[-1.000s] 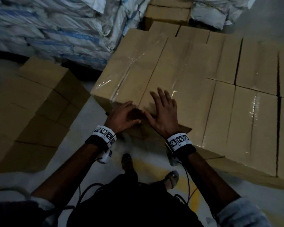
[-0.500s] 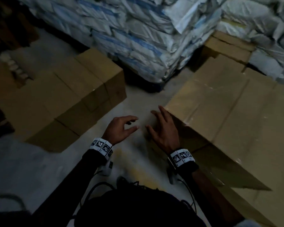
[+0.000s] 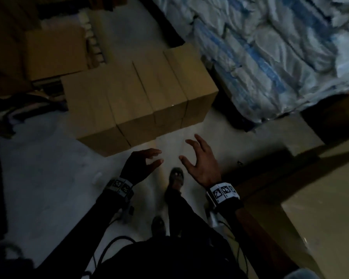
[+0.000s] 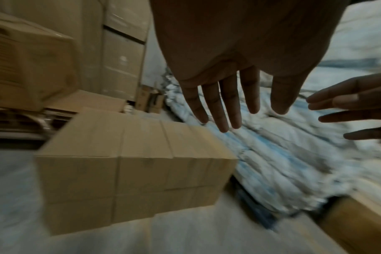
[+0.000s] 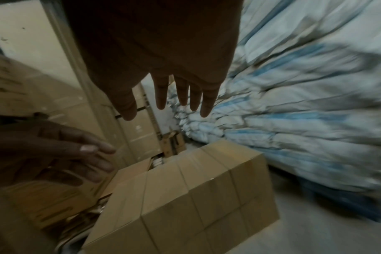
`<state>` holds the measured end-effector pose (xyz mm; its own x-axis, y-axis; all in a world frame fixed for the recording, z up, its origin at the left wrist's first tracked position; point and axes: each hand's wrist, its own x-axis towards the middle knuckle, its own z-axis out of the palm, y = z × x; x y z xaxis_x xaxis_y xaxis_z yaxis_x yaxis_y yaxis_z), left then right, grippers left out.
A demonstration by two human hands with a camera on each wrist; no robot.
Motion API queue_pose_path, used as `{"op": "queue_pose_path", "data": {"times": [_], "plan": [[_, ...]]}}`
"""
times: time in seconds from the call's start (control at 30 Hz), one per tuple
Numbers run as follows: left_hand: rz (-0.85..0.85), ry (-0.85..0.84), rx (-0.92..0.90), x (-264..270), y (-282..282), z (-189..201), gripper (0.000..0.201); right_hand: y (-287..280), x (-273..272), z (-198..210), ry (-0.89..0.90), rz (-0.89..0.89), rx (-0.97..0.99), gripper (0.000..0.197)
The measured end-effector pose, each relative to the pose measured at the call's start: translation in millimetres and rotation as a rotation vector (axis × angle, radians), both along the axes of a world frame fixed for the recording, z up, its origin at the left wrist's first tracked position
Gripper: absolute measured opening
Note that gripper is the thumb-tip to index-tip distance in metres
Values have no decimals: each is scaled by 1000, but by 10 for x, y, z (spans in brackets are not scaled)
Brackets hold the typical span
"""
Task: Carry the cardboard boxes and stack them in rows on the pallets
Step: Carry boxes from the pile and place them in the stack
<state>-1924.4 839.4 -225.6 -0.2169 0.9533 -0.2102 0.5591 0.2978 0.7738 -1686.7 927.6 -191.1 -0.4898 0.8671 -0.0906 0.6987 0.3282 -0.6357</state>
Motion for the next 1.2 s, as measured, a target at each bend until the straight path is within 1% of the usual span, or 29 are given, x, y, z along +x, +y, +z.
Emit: {"op": "queue_pose_path", "data": {"times": [0.1,0.2,0.3,0.37,0.53,0.67,0.77,0.87,1.0,1.1,1.2], "plan": [[99,25,-73,-338,208,-21,32,506,-447,-156,29,49,-32,61],[140,96,-158,-612,470,77,39,1035,-893,-241,23,91,-110,69],[207,99,-219,-880,737,167,43,1470,-1335,-171,71,156,-201,71],[250,107,-225,-1034,908,199,46,1652,-1597,-182,86,221,-212,67],[376,100,-238,-1340,1065,140,46,1851,-2143,-383,-20,473,-261,62],[405,104,-289,-1610,989,14,45,1888,-2535,-493,-57,587,-240,61],[445,96,-315,-1844,792,-79,45,1808,-2876,-545,-146,645,-284,65],[503,46,-333,-2126,616,-178,45,1696,-3237,-642,-231,670,-332,70],[542,-31,-386,-2625,363,-380,49,1464,-3759,-889,-347,623,-374,77],[505,6,-461,-3020,137,-585,58,1267,-4111,-1119,-432,541,-437,77],[496,-11,-528,-3327,-122,-872,65,1079,-4430,-1436,-500,458,-521,74]]}}
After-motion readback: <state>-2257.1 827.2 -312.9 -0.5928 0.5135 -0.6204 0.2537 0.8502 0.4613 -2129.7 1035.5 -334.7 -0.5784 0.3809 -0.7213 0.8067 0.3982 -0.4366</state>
